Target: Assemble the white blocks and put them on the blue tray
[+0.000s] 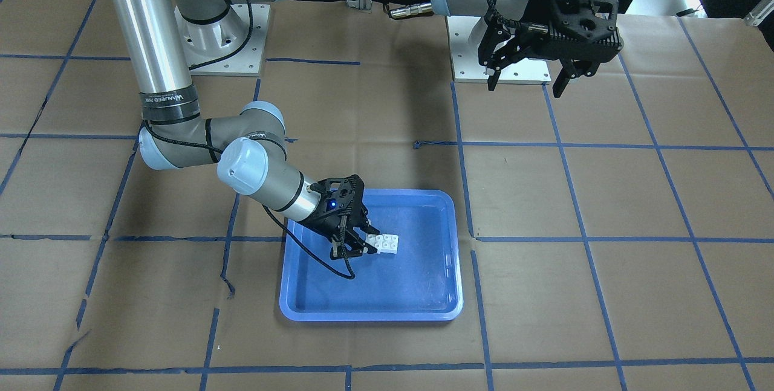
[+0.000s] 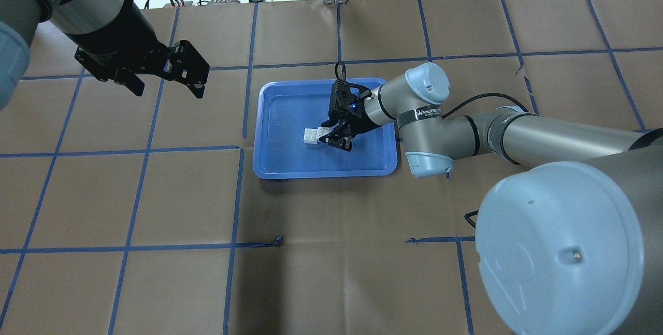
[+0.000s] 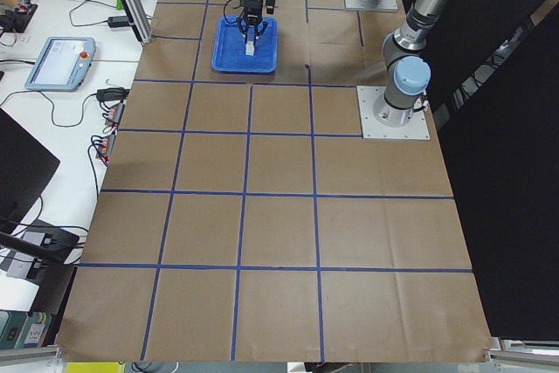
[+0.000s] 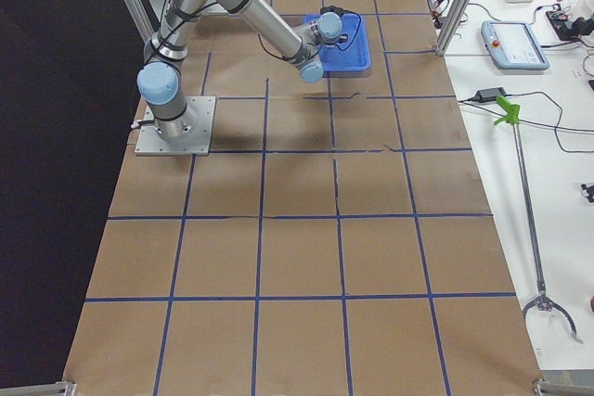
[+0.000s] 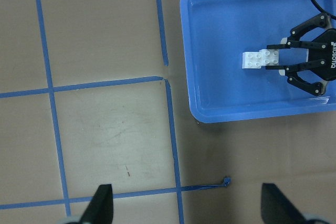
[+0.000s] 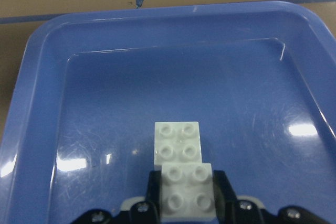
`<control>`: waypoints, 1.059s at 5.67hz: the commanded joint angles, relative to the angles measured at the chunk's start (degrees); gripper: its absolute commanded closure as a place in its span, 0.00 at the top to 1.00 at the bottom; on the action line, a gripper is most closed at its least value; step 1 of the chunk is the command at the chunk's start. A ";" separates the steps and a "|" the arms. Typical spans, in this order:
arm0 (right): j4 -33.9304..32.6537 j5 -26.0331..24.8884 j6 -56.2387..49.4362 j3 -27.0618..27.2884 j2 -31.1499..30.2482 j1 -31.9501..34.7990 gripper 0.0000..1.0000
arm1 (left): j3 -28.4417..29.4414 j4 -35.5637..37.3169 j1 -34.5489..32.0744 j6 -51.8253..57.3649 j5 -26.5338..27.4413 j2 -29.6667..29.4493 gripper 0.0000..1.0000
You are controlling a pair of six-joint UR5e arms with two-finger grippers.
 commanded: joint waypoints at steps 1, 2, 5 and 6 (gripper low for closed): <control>0.09 0.00 -0.01 0.00 0.00 -0.01 0.23 | 0.71 -0.75 -0.03 -0.23 0.35 -0.50 0.99; 0.17 0.00 -0.01 0.09 0.00 0.08 0.23 | 0.71 -0.67 0.05 -0.32 0.00 -0.42 0.99; 0.35 -0.09 -0.10 0.09 0.00 0.34 0.24 | 0.19 -0.32 -0.03 0.12 0.09 0.29 0.99; 0.44 -0.09 -0.19 0.18 0.00 0.35 0.23 | 0.27 -0.32 -0.03 0.12 0.09 0.29 0.99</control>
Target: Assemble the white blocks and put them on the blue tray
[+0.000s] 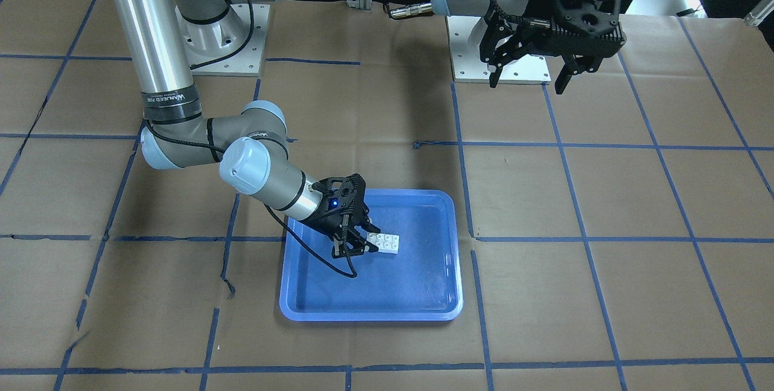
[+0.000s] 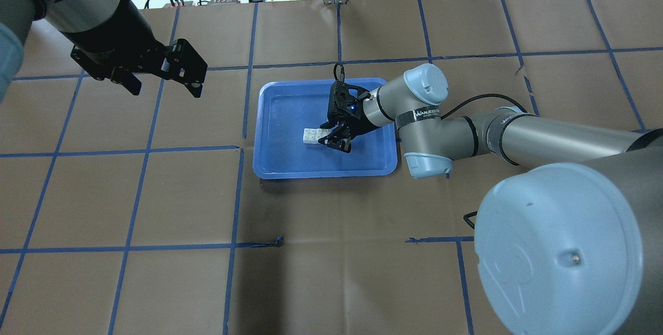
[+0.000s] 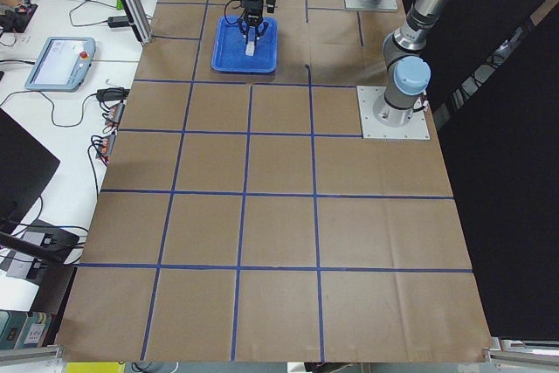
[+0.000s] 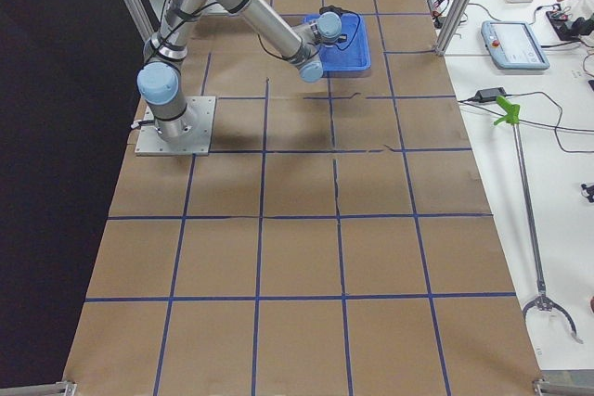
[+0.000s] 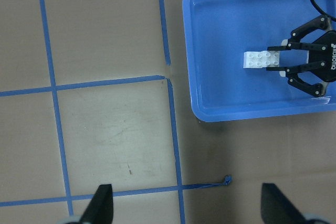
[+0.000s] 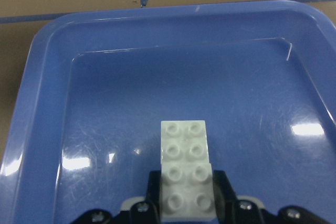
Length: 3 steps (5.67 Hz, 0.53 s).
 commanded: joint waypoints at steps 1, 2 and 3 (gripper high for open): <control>0.07 0.00 -0.23 0.84 0.00 0.21 0.23 | 0.02 0.03 0.01 0.06 -0.02 0.07 0.99; -0.28 0.00 -0.24 0.85 0.00 0.22 0.23 | 0.11 0.03 0.01 0.06 0.07 0.16 0.99; -0.89 0.00 -0.24 0.67 0.00 0.22 0.23 | 0.02 0.03 0.01 -0.02 0.07 0.16 0.99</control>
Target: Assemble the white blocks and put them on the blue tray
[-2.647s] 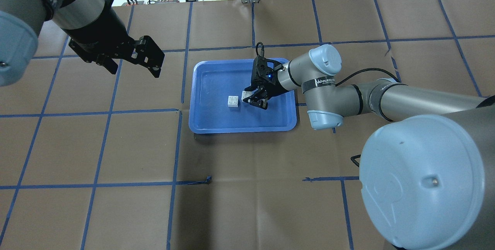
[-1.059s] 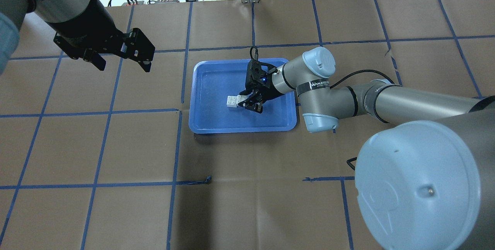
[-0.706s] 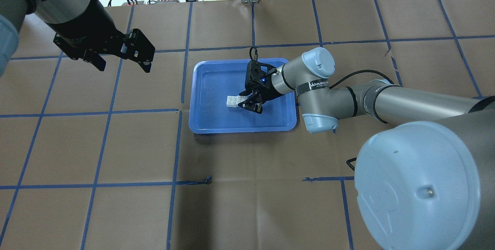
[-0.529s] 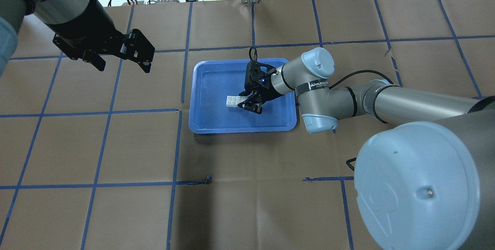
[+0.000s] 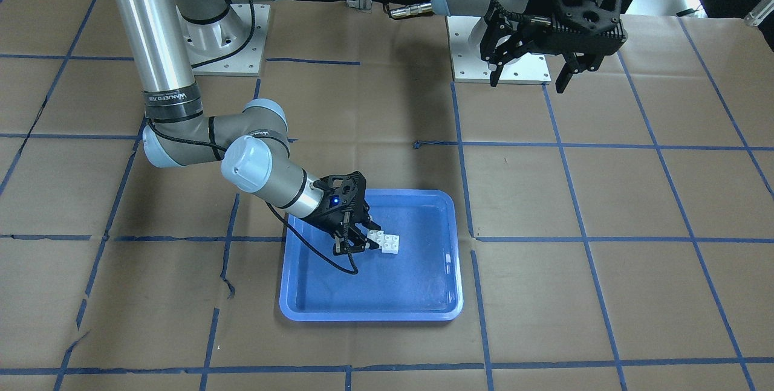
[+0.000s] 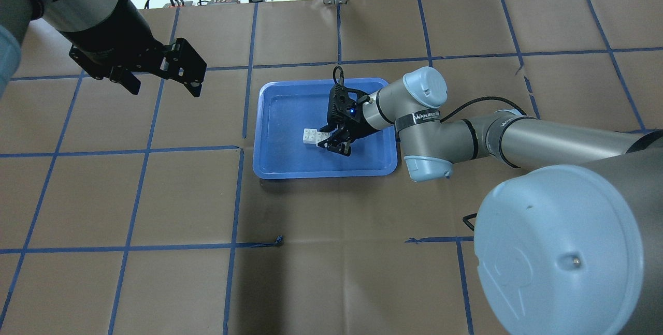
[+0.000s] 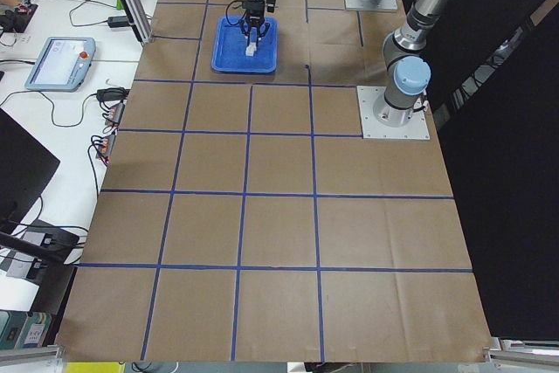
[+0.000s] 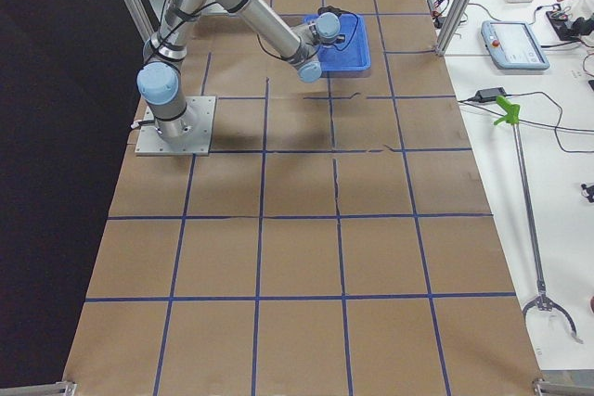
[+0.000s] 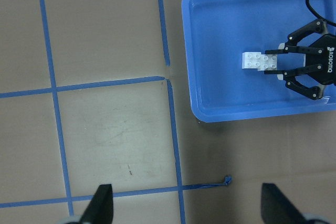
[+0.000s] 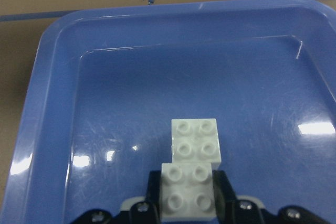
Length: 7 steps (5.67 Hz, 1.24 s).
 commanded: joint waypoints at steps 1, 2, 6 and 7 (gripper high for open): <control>-0.69 0.00 -0.10 -0.16 0.01 0.02 0.23 | 0.05 -0.26 0.09 -0.06 0.19 -0.06 0.99; -0.69 0.09 0.07 -0.33 0.01 0.02 0.23 | 0.05 -0.26 0.09 -0.06 0.11 -0.06 0.99; -0.69 0.00 -0.01 -0.33 0.09 0.02 0.37 | 0.14 -0.44 0.09 -0.06 0.20 0.03 0.99; -0.69 0.09 -0.10 -0.33 0.09 0.02 0.48 | 0.31 -0.44 -0.17 -0.06 0.28 -0.06 0.99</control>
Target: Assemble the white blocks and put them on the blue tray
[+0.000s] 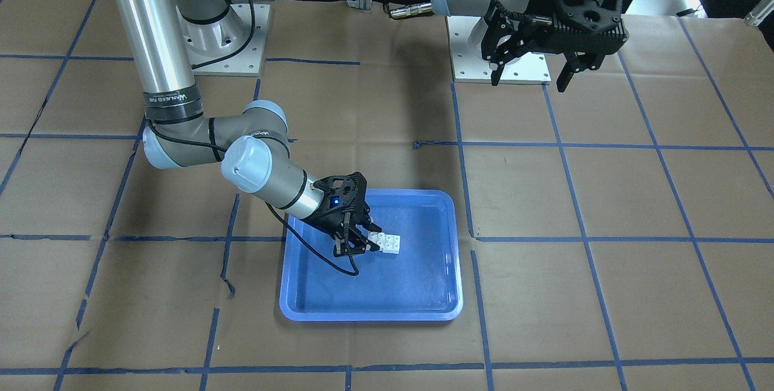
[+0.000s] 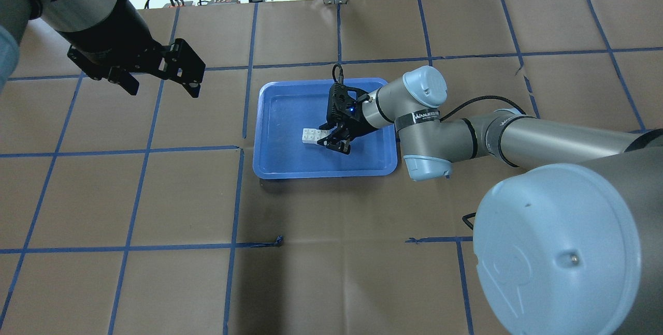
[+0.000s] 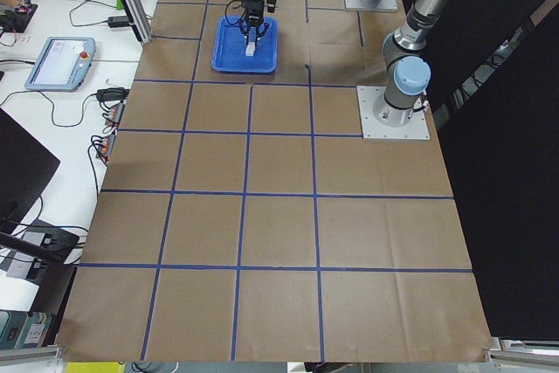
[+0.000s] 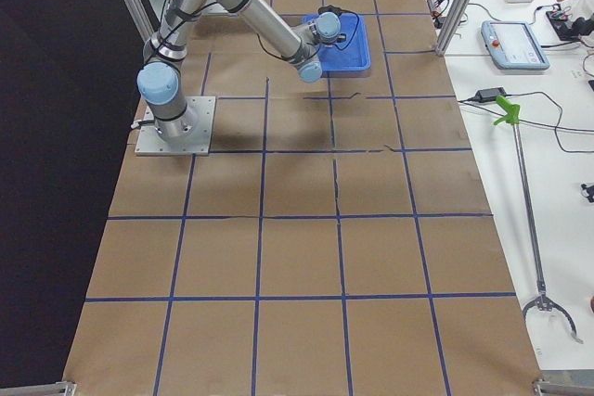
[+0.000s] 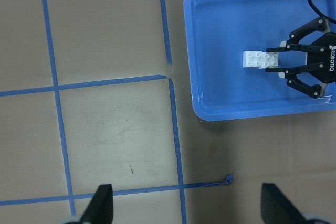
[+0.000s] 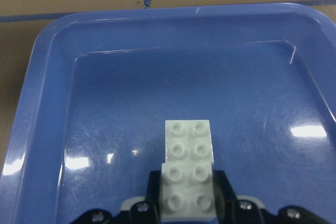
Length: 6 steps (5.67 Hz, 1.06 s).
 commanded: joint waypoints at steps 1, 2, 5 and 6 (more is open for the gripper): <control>0.00 0.13 0.02 0.00 -0.08 0.00 0.55 | -0.05 -0.02 -0.44 0.00 0.06 -0.15 0.99; 0.00 0.13 0.02 -0.09 -0.08 0.00 0.57 | 0.13 -0.02 -0.45 -0.09 0.06 -0.15 0.99; 1.56 -1.09 8.84 -2.53 -2.18 -0.09 1.00 | 0.21 0.33 -0.01 0.00 -0.20 -0.50 0.99; 10.89 -3.80 11.42 -4.98 -5.15 -0.70 1.00 | 0.22 -0.19 -0.27 0.00 -0.12 0.28 0.99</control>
